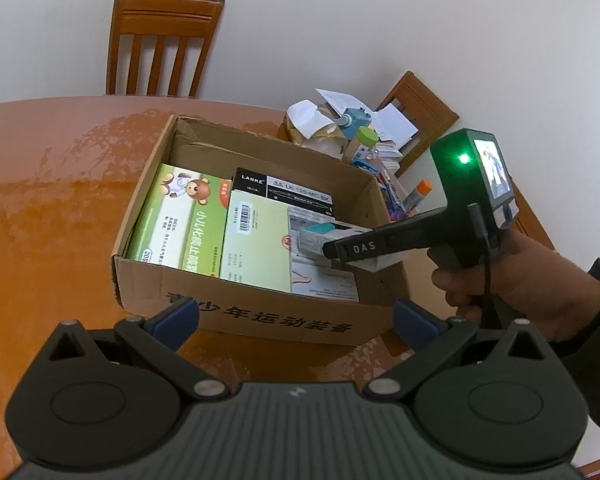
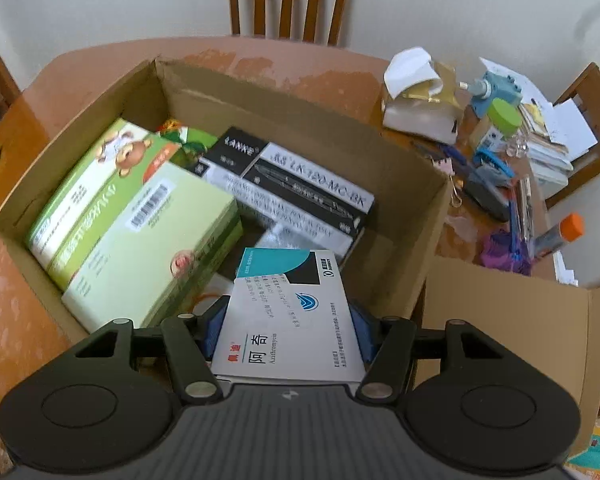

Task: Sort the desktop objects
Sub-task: 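Lower the white-and-teal box into the cardboard box and open the right gripper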

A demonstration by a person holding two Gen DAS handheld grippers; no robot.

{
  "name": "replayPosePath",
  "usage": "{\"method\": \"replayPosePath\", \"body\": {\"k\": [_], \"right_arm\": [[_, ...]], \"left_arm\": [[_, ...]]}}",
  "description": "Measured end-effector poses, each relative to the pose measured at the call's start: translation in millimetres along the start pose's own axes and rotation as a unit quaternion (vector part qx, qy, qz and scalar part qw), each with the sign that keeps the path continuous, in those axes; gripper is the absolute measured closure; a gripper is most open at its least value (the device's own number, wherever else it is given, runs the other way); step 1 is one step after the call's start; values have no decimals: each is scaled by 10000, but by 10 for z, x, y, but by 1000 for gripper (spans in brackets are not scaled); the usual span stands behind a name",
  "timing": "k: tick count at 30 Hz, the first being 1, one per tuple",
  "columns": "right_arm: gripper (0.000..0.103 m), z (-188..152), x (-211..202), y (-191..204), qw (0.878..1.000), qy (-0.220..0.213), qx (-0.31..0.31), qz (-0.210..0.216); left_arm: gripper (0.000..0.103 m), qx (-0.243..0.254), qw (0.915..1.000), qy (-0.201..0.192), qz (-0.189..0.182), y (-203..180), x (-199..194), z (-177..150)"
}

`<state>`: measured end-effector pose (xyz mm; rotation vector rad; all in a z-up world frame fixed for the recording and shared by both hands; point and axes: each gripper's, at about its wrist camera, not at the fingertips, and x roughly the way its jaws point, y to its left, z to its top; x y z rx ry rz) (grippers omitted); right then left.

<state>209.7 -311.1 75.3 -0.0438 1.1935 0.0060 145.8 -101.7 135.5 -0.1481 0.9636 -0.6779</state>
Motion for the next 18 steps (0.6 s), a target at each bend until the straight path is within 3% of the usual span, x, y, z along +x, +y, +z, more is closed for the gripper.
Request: {"method": "replayPosePath", "body": {"k": [6,10,12,14,18], "right_arm": [[38,-39,86,88,9998,-31,183,-92],[38,-101,141,76,9974,-63,705,-109],[35,-125,171,125,9981,72,613,-37],[18,-127,179,176,9978,242,495,359],[18,-134,74,96,9966,141,604,546]], "left_arm": [[0,-39,10000,22,-3,35,11,0],[0,-42,10000,31,-14,56,12,8],[0,-36,10000,32,-19,63,9,8],[0,-36,10000,39,-23,68,9,8],[0,-40,10000,32,-31,73,6,13]]}}
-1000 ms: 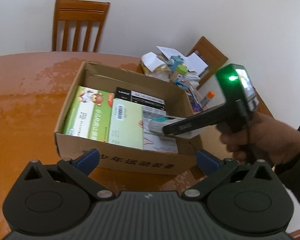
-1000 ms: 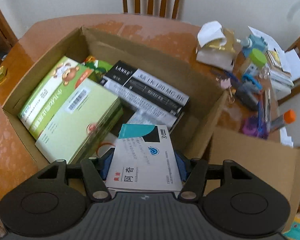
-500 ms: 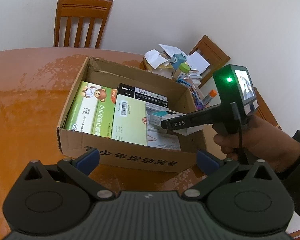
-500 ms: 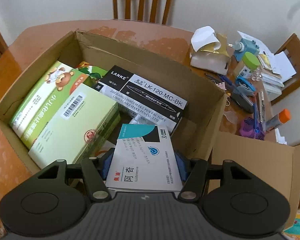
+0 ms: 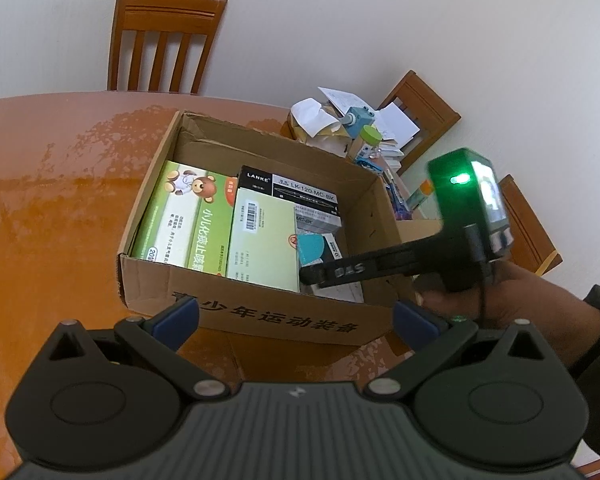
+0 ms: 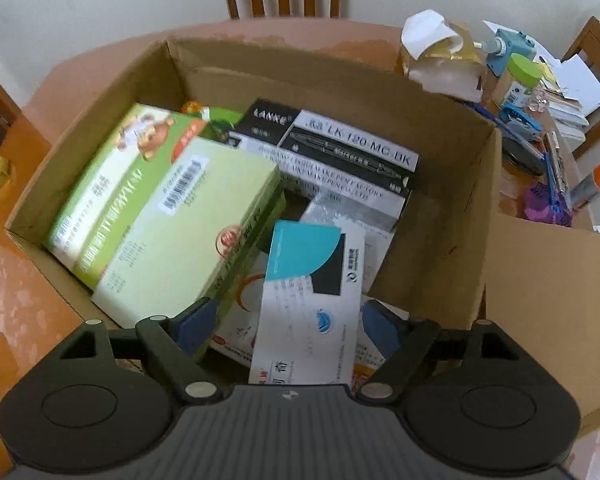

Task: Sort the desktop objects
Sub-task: 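Lower the white-and-teal box into the cardboard box and open the right gripper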

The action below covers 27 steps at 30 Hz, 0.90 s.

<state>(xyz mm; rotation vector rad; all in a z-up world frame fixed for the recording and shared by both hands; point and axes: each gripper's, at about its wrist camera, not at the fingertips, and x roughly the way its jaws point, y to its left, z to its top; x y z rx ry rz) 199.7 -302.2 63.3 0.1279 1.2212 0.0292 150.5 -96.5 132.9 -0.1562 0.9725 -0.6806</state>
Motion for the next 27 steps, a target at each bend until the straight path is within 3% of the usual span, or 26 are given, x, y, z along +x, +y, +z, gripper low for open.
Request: {"method": "replayPosePath", "body": {"k": [4,6,8,12,15,22,27], "right_arm": [[9,19,-117,-138,9991,-289,294,13],[9,61,-84,-218,9972,-303,626,291],[9,76,-58,-318,9912,-428,1129,537],[8,118,-55,-391,9807,-619,1759,591],[4,129,-58,-425,9672,-673,2164,1150],[1,254,103,-115,9917,-246,1202,374],[0,226,50,-135,9911,-296,1135,631]], "left_arm": [[0,11,10000,4,19,0,-6,-12],[0,16,10000,7,27,-2,-8,-22],[0,28,10000,1,50,-11,-22,-36],[0,-11,9999,-22,106,-10,-62,-67],[0,-72,9998,-45,158,0,-83,-91],[0,-128,9995,-117,254,-17,-155,-138],[0,-200,9990,-206,355,1,-240,-156]]}}
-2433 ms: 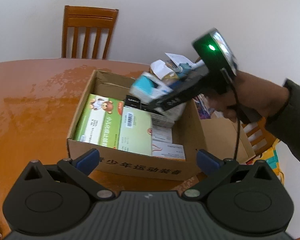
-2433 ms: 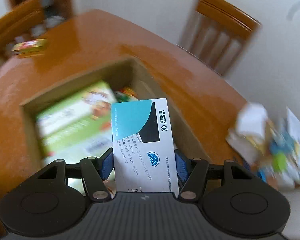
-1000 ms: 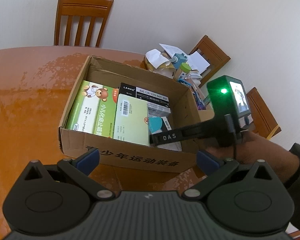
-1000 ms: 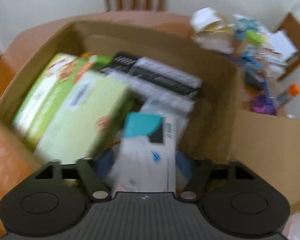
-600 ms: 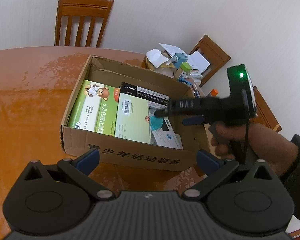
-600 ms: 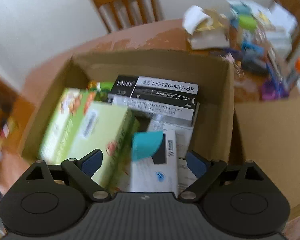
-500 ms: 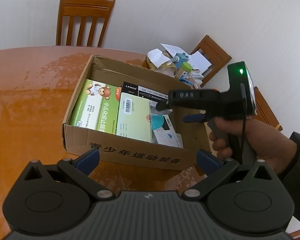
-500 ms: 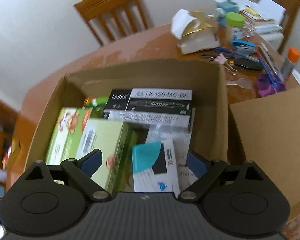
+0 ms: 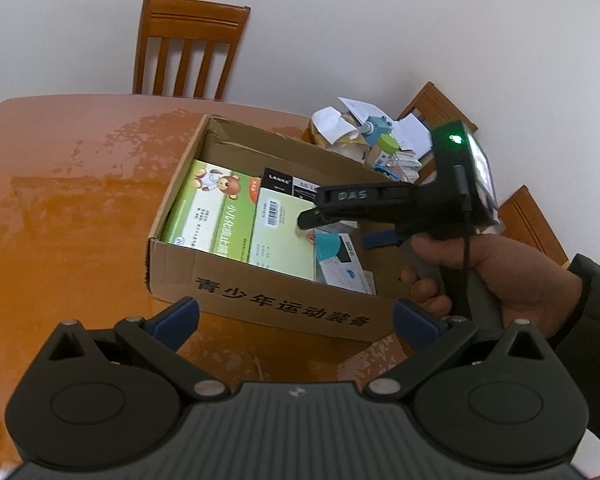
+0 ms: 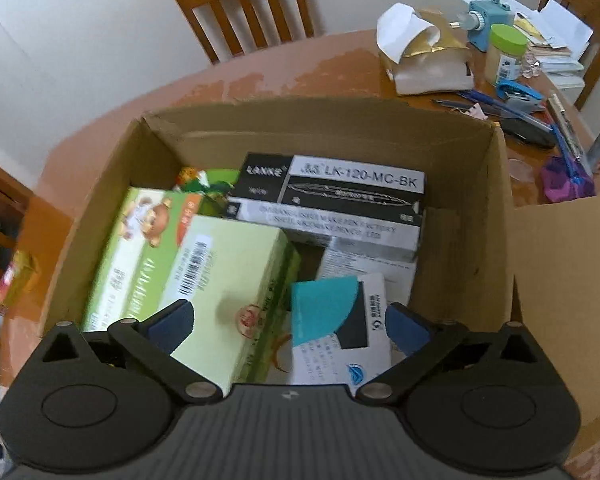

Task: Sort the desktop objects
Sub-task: 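Lower the white-and-teal box into the cardboard box and open the right gripper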

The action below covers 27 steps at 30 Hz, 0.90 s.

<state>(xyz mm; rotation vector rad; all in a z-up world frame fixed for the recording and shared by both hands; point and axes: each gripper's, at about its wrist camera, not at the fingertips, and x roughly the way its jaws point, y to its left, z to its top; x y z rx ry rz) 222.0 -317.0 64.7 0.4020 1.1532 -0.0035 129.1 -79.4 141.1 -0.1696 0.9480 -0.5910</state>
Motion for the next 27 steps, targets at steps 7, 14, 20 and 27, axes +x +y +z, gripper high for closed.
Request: {"method": "replayPosePath", "body": {"k": [7,14,20,27], "right_arm": [[0,130,-215,-46,9995,-226,27,237],[0,57,-392,320,9103,-721,-3515,-2064],[0,-329,-127,411,7933,-486,-5450,-2672],[0,-485,237,438,7353,242,-6207,-2711]], "left_arm": [[0,-138,9997,-130,166,39,-129,-62],[0,-213,9994,-113,245,40,-181,-136],[0,-176,9995,-79,237,-5,-154,-147],[0,-165,9996,25,208,-29,-74,-159]]}}
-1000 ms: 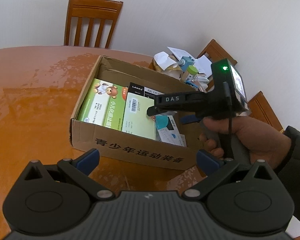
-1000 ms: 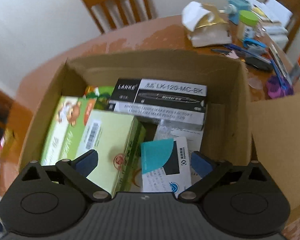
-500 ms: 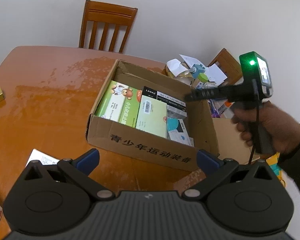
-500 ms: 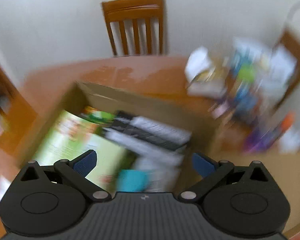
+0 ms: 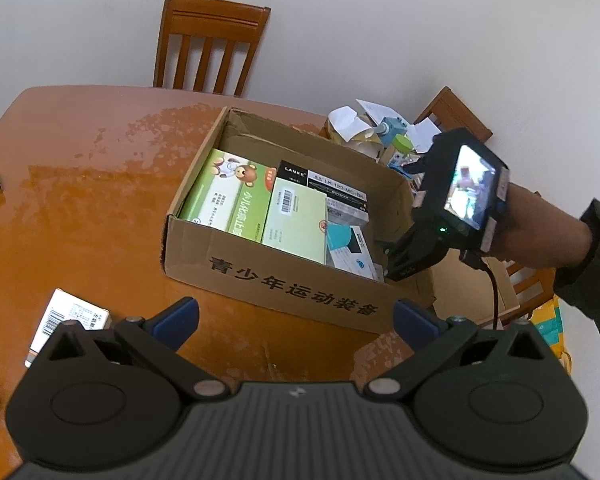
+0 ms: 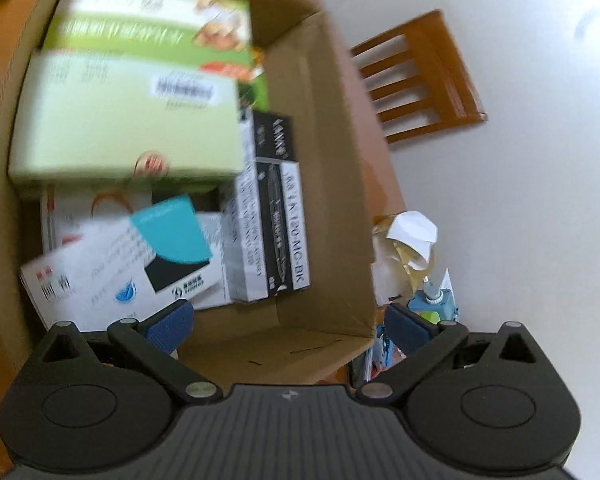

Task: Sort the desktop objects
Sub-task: 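Lower the white-and-teal box into the cardboard box and open the right gripper, then move the right gripper to the white medicine boxes on the table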

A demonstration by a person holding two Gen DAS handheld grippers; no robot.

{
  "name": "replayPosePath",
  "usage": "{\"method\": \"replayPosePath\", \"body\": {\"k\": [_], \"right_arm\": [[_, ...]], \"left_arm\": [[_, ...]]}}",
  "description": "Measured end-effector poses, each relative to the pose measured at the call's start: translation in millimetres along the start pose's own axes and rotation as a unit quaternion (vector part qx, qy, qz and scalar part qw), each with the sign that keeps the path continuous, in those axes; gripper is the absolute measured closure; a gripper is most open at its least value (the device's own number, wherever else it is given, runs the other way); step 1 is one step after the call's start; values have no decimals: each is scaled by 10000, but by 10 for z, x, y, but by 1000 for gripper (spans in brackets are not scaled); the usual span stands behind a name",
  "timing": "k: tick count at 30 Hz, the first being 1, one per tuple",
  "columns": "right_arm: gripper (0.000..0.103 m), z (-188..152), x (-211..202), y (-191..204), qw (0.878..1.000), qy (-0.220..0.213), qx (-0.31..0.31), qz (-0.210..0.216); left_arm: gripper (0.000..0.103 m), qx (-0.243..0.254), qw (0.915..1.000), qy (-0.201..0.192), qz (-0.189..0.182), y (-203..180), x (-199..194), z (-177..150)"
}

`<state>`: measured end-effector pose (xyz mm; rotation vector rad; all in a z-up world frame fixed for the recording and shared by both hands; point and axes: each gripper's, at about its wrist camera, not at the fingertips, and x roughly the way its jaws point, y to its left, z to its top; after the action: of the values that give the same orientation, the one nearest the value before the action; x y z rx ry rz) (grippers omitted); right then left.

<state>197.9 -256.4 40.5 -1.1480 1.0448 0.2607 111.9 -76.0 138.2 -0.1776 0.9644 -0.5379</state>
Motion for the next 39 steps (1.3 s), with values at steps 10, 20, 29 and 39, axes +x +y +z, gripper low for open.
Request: {"method": "replayPosePath", "body": {"k": [10,20,29,39], "right_arm": [[0,56,163,193,9973,-17,-242,686],[0,-264,-219,-383,9867,-465,1329,817],[0,-862,-439,-1212,8851,-1349,4251,1332],[0,-690,-405,-1072,8757,-1137,4117,2253]], "left_arm": [[0,-96,9999,57,37,63,84,61],[0,-85,9999,62,102,100,56,95],[0,-116,9994,106,307,158,-61,-15],[0,-60,9990,86,427,129,-227,-118]]}}
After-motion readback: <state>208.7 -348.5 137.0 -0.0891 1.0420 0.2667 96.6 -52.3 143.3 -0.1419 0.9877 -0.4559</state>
